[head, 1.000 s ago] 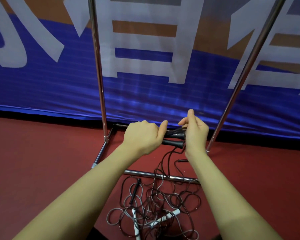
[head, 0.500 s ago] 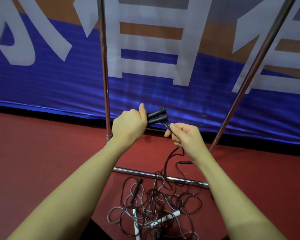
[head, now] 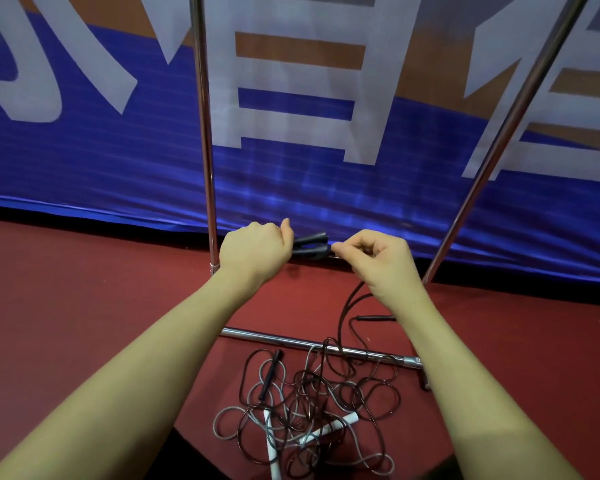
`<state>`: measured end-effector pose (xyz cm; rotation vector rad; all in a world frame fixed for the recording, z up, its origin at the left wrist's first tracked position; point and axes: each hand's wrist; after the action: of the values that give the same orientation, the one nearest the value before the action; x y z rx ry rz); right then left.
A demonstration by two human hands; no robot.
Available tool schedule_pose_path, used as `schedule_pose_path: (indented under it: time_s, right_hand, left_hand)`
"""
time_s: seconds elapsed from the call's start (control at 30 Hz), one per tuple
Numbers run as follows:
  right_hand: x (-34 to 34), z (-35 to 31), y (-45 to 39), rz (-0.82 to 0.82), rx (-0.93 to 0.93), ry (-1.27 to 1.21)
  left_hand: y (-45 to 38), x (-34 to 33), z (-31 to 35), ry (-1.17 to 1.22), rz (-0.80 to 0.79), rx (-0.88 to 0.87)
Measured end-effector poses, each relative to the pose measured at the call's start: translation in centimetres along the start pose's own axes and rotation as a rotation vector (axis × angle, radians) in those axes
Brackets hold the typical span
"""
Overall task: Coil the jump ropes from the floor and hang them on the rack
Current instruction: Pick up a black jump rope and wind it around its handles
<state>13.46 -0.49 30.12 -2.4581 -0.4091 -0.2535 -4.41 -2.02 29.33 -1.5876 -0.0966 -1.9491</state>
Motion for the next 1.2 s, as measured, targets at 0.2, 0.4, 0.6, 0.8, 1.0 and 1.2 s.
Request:
schedule_pose_path:
  time_s: [0.2, 0.4, 0.6, 0.8, 1.0, 1.2]
  right_hand:
    - [0.2, -0.1, -0.3, 0.115, 0.028, 0.038]
    - [0.4, 0.0, -0.9, 0.138, -0.064, -0.123]
    - [0.7, 0.0, -1.0, 0.153, -0.084, -0.269]
    - [0.4, 0.5, -0.8, 0.138, -0.128, -0.340]
    - [0.0, 0.6, -0.9, 0.073, -0.124, -0.357]
    - [-0.7, 0.1, -0.3, -0.155, -0.125, -0.348]
  left_hand:
    - [0.5, 1.0, 0.6, -0.032, -0.105, -0.248]
    - [1.1, 2.4, 0.6, -0.036, 0.001, -0.459]
    - [1.3, 2.9, -0.3, 0.160, 0.100, -0.620]
    - [1.8, 3.6, 0.2, 0.217, 0.197, -0.477]
    - [1.9, 3.9, 1.9, 0.336, 0.063, -0.039]
    - [0.5, 2.8, 1.4, 0.282, -0.011, 0.135]
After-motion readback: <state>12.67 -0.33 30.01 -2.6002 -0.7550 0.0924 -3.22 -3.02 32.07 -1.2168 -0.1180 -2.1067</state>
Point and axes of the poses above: each hand's wrist, its own y-axis away from the middle knuckle, its own x-axis out of the back of the hand, z = x × y, and after that the axes turned 14 degrees about x, right-handed
